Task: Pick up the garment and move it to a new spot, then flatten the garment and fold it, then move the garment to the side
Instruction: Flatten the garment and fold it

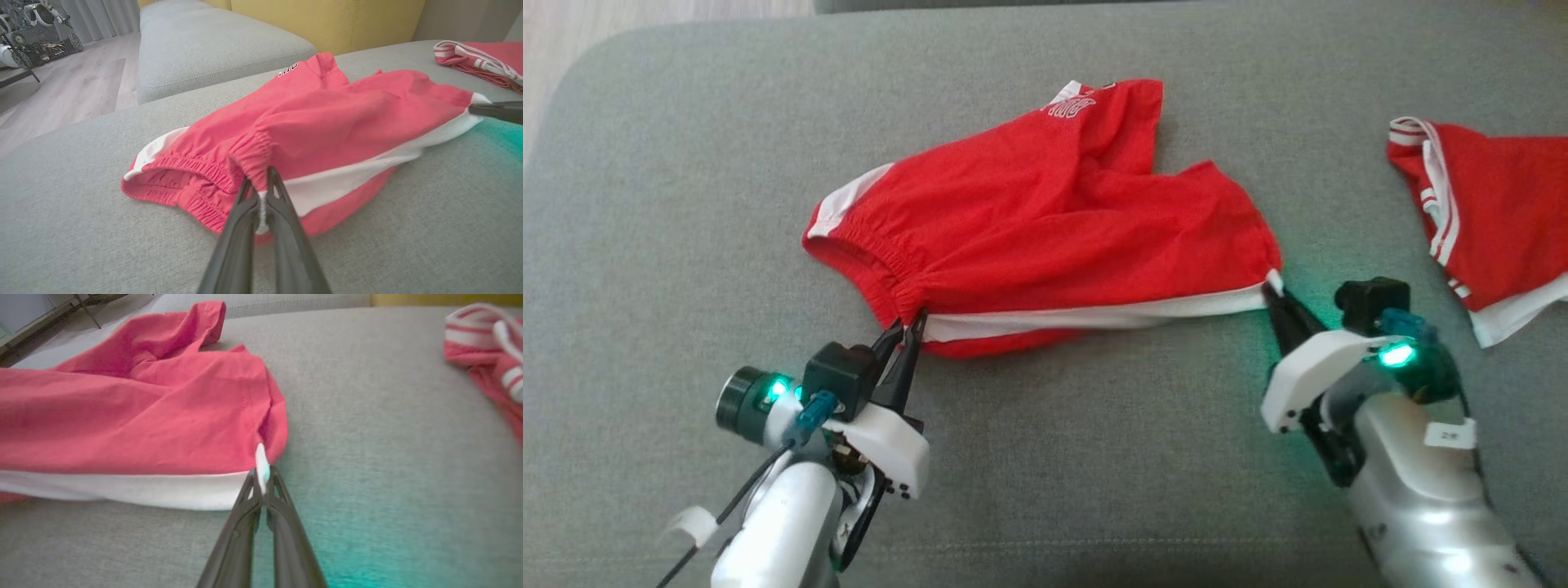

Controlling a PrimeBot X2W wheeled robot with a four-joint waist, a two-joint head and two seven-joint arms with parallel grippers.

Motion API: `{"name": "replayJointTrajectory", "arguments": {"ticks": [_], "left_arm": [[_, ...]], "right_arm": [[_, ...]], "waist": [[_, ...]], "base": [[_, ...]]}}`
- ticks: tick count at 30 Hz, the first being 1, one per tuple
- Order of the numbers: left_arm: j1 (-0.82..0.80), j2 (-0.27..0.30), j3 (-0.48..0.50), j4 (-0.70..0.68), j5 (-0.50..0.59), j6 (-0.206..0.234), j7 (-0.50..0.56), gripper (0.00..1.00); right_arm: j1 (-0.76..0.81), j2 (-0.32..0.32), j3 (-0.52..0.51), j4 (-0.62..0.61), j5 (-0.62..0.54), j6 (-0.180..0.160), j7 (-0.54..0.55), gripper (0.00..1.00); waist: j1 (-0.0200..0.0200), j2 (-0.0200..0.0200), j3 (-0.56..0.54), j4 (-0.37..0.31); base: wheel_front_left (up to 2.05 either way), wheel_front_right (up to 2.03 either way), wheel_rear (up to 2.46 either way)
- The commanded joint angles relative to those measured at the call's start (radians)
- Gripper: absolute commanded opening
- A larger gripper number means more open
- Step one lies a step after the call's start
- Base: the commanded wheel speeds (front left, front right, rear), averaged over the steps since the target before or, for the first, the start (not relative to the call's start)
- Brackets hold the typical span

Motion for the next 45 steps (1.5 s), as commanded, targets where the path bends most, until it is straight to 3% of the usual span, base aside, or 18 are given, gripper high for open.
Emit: {"name": "replayJointTrajectory", "arguments": {"ticks": [1, 10, 17, 25, 31, 34, 39, 45], "left_arm": [[-0.037, 0.030, 0.029, -0.028, -0.006, 0.004, -0.007, 0.00], [-0.040, 0.065, 0.035, -0.092, -0.008, 0.005, -0.007, 0.00], [-0.063, 0.094, 0.053, -0.280, -0.026, 0.006, 0.050, 0.00], [-0.080, 0.132, 0.092, -0.525, -0.036, 0.034, 0.157, 0.00], [-0.149, 0.166, 0.115, -0.620, -0.047, 0.020, 0.251, 0.00], [-0.225, 0.172, 0.126, -0.591, -0.077, -0.008, 0.292, 0.00], [-0.444, 0.165, 0.165, -0.430, -0.149, -0.058, 0.338, 0.00], [-0.788, 0.170, 0.205, -0.140, -0.150, -0.085, 0.270, 0.00]], "right_arm": [[-0.043, -0.032, 0.035, -0.030, -0.015, -0.001, -0.032, 0.00], [-0.082, -0.138, 0.088, -0.166, -0.019, -0.001, -0.064, 0.00], [-0.080, -0.211, 0.056, -0.437, -0.014, -0.001, -0.011, 0.00], [0.001, -0.199, -0.094, -0.771, -0.082, -0.001, 0.205, 0.00], [0.008, -0.160, -0.157, -0.976, -0.107, -0.001, 0.416, 0.00], [-0.061, -0.146, -0.146, -0.982, -0.083, -0.001, 0.487, 0.00], [-0.295, -0.123, -0.114, -0.855, -0.025, -0.001, 0.520, 0.00], [-0.669, -0.089, -0.076, -0.562, -0.067, -0.001, 0.359, 0.00]], "waist": [[0.0000, 0.0000, -0.017, -0.004], [0.0000, 0.0000, -0.108, -0.027], [0.0000, 0.0000, -0.208, -0.053], [0.0000, 0.0000, -0.245, -0.078], [0.0000, 0.0000, -0.227, -0.086], [0.0000, 0.0000, -0.192, -0.090], [0.0000, 0.0000, -0.060, -0.098], [0.0000, 0.0000, 0.113, -0.111]], "base": [[0.00, 0.00, 0.00], [0.00, 0.00, 0.00], [0.00, 0.00, 0.00], [0.00, 0.00, 0.00], [0.00, 0.00, 0.00], [0.00, 0.00, 0.00], [0.00, 0.00, 0.00], [0.00, 0.00, 0.00]]}}
